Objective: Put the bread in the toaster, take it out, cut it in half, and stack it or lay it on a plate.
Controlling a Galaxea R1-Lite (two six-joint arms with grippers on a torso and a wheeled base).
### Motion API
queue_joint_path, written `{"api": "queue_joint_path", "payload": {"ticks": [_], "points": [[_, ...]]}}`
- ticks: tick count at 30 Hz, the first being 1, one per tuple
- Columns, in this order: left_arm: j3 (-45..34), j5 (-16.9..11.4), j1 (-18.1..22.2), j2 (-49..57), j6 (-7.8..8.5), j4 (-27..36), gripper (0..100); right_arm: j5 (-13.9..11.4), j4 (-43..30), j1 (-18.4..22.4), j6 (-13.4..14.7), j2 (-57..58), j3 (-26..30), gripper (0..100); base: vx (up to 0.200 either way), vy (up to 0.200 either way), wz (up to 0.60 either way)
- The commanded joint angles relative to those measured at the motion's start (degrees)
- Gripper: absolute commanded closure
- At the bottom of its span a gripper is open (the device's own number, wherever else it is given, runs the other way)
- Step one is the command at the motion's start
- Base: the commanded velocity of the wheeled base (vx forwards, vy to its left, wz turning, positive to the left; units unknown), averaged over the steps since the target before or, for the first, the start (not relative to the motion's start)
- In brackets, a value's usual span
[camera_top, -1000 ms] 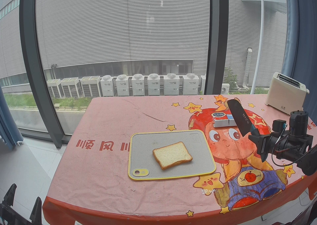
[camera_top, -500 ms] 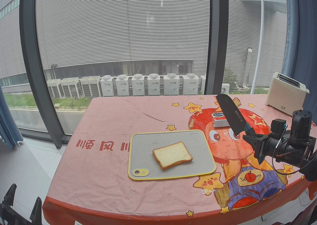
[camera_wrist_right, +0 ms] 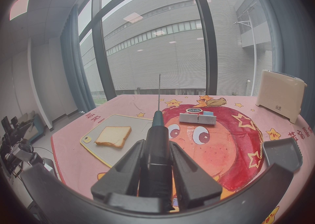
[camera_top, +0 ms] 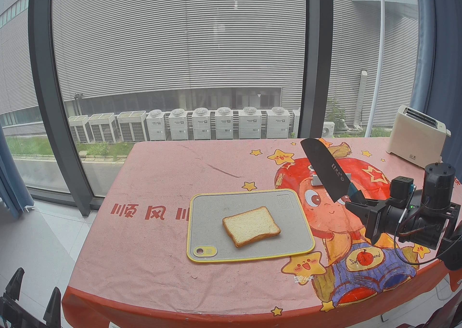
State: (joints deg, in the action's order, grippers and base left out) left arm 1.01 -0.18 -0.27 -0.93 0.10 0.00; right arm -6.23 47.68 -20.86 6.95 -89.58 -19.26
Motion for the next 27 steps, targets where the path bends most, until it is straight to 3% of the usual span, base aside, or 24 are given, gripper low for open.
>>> {"api": "queue_joint_path", "payload": {"ticks": [1,14,27], "points": [[-1.0,0.0,0.0,0.8,-0.01,0.0,0,0.0,0.0,-1.5,0.0,0.7,0.0,100,0.000,0.000,0.00],[-1.0,0.0,0.0,0.8,-0.01,0.0,0,0.5,0.0,-7.1,-0.2,2.7,1.2,100,0.000,0.000,0.00],[-1.0,0.0,0.0,0.8,-0.01,0.0,0,0.8,-0.6,-15.5,-0.2,2.7,0.3,100,0.000,0.000,0.00]]}}
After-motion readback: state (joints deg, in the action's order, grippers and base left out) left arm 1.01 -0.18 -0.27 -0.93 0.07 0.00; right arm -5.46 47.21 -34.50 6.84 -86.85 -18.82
